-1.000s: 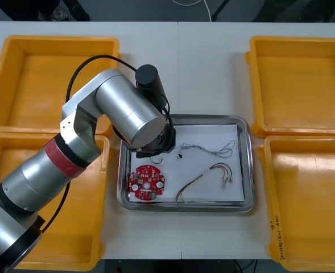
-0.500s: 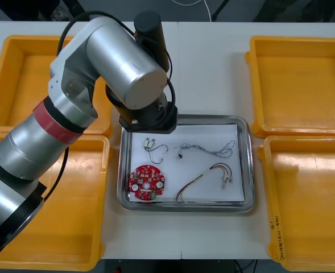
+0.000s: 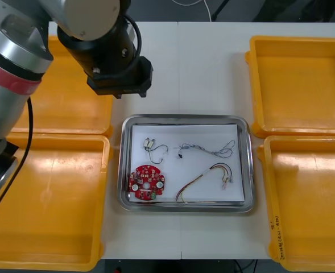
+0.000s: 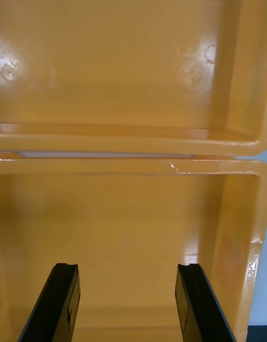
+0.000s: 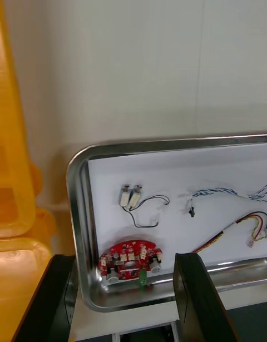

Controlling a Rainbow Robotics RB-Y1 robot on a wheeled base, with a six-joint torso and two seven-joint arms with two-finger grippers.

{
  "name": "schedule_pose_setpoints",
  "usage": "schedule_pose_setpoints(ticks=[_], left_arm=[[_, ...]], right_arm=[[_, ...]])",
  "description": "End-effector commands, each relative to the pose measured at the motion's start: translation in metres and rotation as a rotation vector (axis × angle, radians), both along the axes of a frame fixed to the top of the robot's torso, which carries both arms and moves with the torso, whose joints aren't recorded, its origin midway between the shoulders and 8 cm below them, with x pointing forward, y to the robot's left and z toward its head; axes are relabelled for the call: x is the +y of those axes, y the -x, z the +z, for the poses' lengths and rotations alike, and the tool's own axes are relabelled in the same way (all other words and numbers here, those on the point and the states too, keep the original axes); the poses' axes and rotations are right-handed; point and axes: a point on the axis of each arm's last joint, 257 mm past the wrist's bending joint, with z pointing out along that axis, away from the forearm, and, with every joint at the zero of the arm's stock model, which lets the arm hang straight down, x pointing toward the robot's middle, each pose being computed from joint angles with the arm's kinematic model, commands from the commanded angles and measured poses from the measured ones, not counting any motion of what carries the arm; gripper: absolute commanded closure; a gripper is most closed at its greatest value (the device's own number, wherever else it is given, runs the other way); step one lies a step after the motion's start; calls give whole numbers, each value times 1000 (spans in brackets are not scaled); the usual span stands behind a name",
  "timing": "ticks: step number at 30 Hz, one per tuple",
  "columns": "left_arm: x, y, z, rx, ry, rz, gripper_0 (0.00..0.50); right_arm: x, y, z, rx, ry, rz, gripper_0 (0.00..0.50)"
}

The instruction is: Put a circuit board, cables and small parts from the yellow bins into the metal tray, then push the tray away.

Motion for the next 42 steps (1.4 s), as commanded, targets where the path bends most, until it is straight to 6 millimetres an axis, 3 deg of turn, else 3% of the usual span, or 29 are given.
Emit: schedule_pose_setpoints(ticks=[1,9,20,30,42], left_arm=[[35,-14,59,-85,19,58,0],[88,-27,81,-82,-2,7,0],[152,-32,84,-73,-37,-26,0],[205,-15,70,-105,-82,-20,0],[251,28,22,-75,-95,37,0]], right_arm=[[-3,2,11,-34,-20,-38,0],[0,2,11,-34,-25,-30,0],[2,2,11,-32,-30,-23,0],[17,4,19,-48,-8,39,0],[72,10,30,-55,-13,218,0]])
